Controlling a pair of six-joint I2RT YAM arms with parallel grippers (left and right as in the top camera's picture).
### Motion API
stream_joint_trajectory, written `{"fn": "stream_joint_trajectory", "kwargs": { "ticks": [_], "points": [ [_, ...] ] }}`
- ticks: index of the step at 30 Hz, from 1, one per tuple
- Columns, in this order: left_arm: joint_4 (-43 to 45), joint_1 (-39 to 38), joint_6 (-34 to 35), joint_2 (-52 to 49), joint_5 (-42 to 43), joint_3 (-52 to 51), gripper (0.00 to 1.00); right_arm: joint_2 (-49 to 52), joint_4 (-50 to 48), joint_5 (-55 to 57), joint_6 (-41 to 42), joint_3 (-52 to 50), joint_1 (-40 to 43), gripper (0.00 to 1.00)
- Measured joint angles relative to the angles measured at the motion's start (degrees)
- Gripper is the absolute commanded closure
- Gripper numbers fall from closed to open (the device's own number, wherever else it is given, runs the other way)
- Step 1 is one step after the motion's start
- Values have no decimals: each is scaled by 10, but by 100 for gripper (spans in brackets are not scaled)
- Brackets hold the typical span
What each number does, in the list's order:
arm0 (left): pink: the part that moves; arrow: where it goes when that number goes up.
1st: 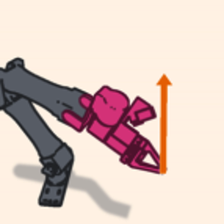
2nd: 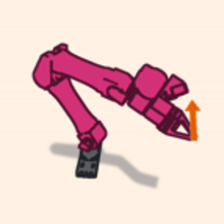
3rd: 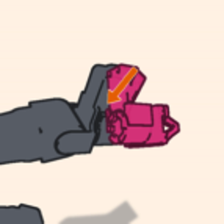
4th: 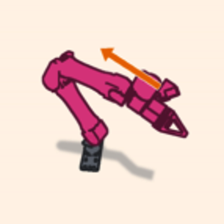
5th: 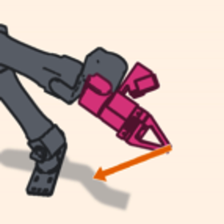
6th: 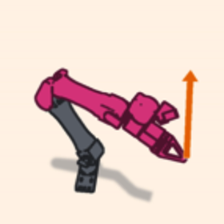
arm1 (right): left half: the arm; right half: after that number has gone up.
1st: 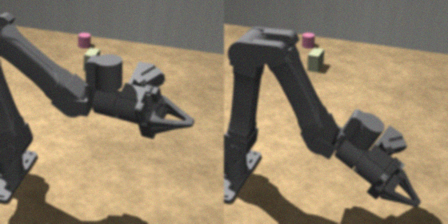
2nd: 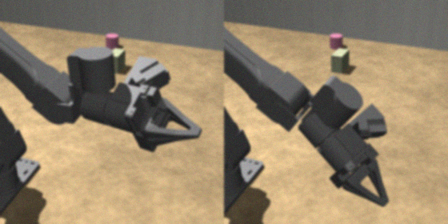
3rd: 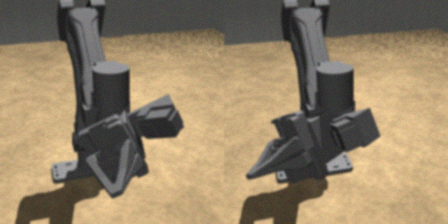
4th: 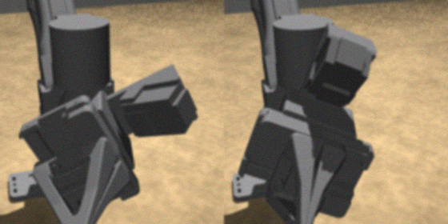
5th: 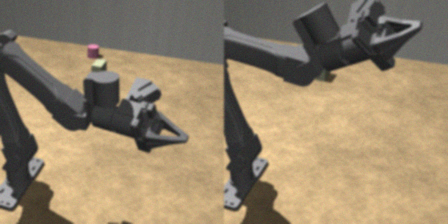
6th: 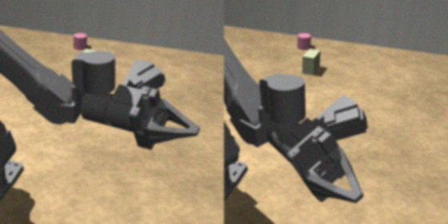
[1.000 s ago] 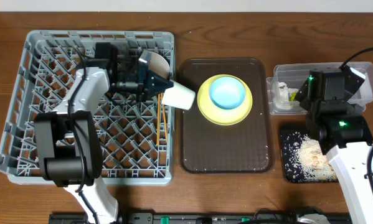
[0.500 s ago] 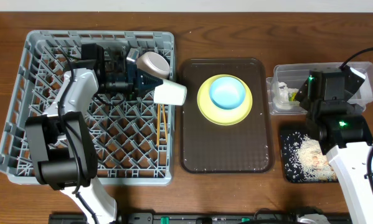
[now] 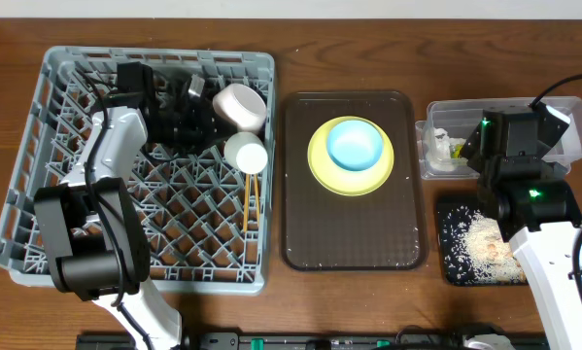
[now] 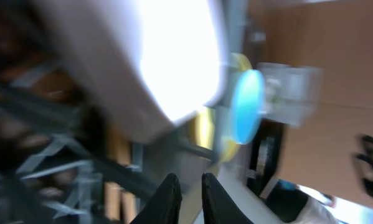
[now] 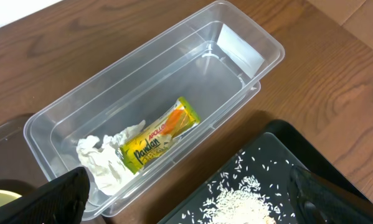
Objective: Sort waste into correct bins and load items into the dishwasher rack
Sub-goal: 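Lower the white cup into the rack's right side and release, then reach the left gripper to the blue bowl on the yellow plate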
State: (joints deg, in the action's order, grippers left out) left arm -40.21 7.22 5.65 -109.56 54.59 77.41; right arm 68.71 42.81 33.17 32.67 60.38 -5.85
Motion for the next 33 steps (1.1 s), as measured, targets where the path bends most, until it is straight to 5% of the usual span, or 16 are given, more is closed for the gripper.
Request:
{"fn": "stream_joint_trajectory", "kwargs": {
  "ticks": [11, 24, 33],
  "points": [
    [15, -7, -2, 5, -58, -5, 49, 0, 0, 0, 0, 0, 0, 1],
    [-19, -24, 22, 208, -148, -4, 47, 0, 0, 0, 0, 0, 0, 1],
    [-33, -186, 75, 340, -282, -4, 47, 0, 0, 0, 0, 0, 0, 1]
  ]
}}
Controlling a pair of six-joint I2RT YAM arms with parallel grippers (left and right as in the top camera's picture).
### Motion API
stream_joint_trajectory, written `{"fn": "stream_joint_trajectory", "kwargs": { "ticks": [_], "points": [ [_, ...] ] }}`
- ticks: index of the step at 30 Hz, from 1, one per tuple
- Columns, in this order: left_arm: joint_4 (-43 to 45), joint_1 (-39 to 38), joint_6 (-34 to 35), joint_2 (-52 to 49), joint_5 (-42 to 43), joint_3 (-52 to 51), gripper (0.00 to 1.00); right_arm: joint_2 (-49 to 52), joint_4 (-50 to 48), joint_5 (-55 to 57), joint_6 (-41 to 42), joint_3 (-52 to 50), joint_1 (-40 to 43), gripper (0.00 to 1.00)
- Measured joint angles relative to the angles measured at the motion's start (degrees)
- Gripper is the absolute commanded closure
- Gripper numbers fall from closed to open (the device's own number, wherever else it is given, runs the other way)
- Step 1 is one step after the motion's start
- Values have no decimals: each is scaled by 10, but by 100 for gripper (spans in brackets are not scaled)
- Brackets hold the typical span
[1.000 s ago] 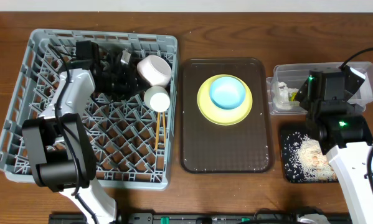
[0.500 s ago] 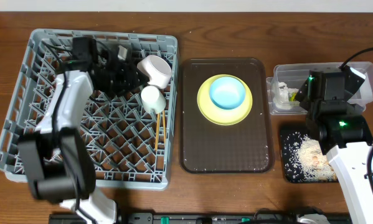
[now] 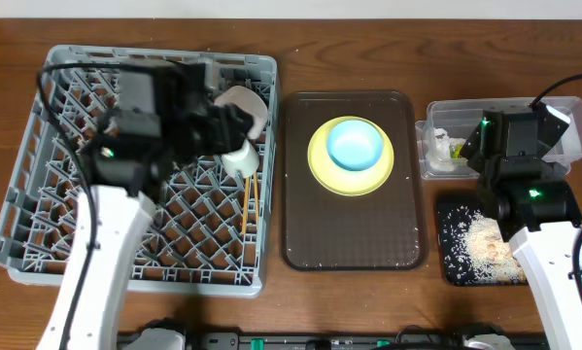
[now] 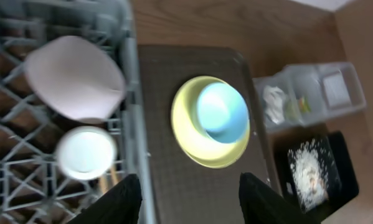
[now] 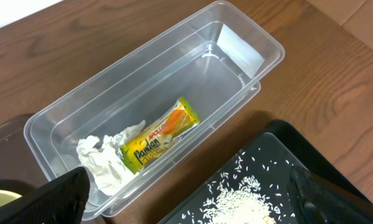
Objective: Sort waste into correct bins and load items into the dishwasher rack
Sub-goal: 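Reach the left gripper to the blue bowl on the yellow plate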
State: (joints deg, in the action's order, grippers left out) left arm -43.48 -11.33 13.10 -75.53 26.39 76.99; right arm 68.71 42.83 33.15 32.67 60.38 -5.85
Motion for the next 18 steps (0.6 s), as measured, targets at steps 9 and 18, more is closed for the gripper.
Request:
{"fn": "stream_joint_trajectory", "kwargs": {
  "ticks": [9, 18],
  "points": [
    [45, -215, 54, -54, -133, 12, 46, 0, 0, 0, 0, 0, 0, 1],
    [146, -306, 62, -245, -183, 68, 54, 0, 0, 0, 0, 0, 0, 1]
  ]
}}
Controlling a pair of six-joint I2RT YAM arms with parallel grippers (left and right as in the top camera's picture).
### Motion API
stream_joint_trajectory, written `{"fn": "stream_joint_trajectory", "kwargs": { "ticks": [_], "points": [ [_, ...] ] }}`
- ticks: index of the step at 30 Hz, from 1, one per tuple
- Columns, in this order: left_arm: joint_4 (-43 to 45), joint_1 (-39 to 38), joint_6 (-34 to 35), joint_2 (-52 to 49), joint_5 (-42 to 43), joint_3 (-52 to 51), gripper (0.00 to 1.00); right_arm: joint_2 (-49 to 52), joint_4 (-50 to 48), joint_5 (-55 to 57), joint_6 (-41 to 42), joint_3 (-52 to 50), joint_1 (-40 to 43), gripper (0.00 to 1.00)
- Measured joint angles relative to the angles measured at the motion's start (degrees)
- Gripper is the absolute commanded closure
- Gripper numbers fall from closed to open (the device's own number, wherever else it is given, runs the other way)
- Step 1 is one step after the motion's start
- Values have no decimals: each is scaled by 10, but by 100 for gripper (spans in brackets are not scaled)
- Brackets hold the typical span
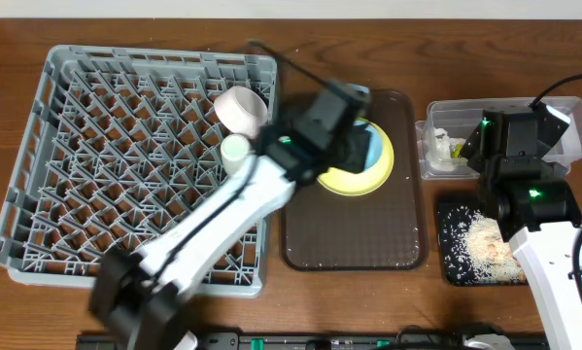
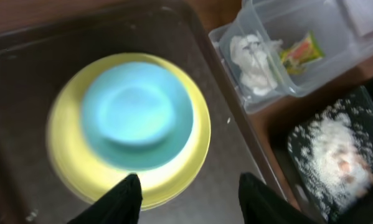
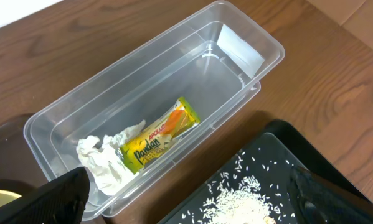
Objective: Sort waste into correct bins and load items into the dishwasher rack
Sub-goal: 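Reach the left gripper to the blue bowl on the yellow plate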
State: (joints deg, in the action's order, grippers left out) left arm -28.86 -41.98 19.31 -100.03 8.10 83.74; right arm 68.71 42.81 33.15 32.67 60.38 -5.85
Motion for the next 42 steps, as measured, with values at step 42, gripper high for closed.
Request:
{"fn": "stream_joint_trajectory", "kwargs": {
  "ticks": [42],
  "points": [
    [156, -56, -44, -214, -84, 4, 91, 0, 0, 0, 0, 0, 0, 1]
  ]
}}
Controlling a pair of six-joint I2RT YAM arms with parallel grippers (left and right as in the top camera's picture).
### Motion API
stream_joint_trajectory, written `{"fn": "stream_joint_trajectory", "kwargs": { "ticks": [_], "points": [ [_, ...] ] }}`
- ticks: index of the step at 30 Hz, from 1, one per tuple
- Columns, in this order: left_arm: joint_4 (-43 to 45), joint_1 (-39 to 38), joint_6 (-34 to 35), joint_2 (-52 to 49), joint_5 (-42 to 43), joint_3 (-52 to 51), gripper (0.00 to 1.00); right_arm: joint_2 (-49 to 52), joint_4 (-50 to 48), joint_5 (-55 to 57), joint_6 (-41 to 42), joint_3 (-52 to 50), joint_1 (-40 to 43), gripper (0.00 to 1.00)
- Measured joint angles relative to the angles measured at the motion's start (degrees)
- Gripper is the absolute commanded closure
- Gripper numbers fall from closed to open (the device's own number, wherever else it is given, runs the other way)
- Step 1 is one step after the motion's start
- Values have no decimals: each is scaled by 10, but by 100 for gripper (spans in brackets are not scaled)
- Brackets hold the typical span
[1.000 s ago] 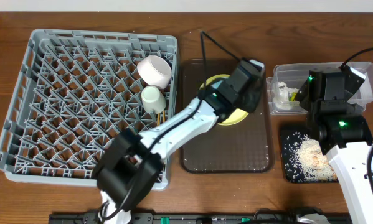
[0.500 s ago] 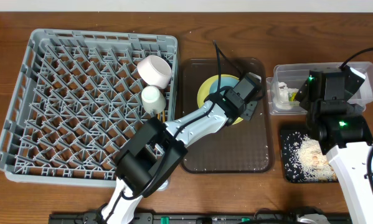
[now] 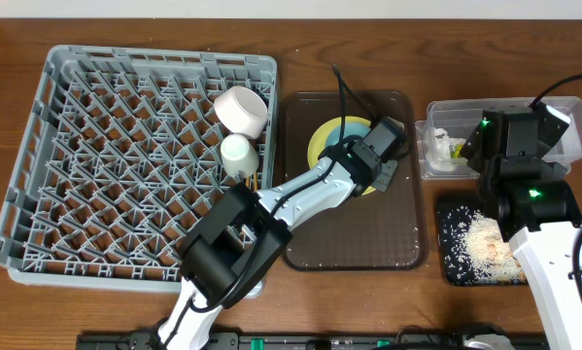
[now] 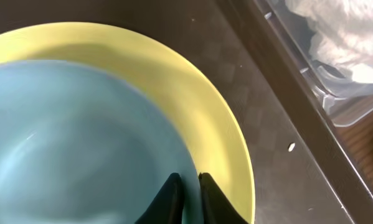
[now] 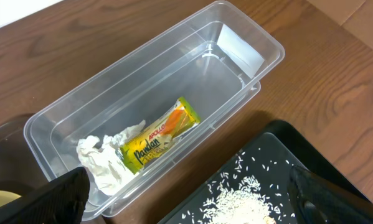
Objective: Sort waste into correct bins and load items into the dishwasher rack
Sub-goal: 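Reach the left gripper to the blue bowl on the yellow plate, then grasp the blue bowl rim and lift it off the plate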
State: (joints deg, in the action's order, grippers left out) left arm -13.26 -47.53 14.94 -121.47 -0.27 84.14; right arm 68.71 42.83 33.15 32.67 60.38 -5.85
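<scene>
A blue bowl [image 4: 80, 143] sits in a yellow plate [image 4: 226, 155] on the brown tray [image 3: 354, 233]. My left gripper [image 4: 187, 182] is down at the bowl's right rim, its two black fingers pinched together with the rim between them. In the overhead view the left gripper [image 3: 373, 156] covers most of the bowl. The grey dishwasher rack [image 3: 67, 194] holds a white cup [image 3: 240, 109] and a smaller white cup [image 3: 234, 148]. My right gripper [image 5: 198, 199] stands open above the clear bin [image 5: 236, 56], holding nothing.
The clear bin contains a yellow wrapper [image 5: 161, 142] and a crumpled tissue [image 5: 102, 158]. A black tray [image 3: 480, 243] with spilled rice lies in front of it. Yellow chopsticks [image 3: 252, 185] lie in the rack below the small cup.
My left gripper was open and higher over the bowl and plate. Now it is low at the bowl's right rim with its fingers shut on it. The right arm is unchanged.
First my left gripper was in the rack beside the white cups, fingers close together. Then it was open above the rack's right edge, then open over the tray. Now it grips the blue bowl's rim. The right gripper has stayed open over the clear bin.
</scene>
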Motion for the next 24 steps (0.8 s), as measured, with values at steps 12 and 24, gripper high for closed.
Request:
{"fn": "stream_joint_trajectory", "kwargs": {
  "ticks": [12, 24],
  "points": [
    [-164, 10, 30, 214, 13, 0, 94, 0, 0, 0, 0, 0, 0, 1],
    [-405, 253, 100, 526, 257, 3, 94, 0, 0, 0, 0, 0, 0, 1]
  ]
}}
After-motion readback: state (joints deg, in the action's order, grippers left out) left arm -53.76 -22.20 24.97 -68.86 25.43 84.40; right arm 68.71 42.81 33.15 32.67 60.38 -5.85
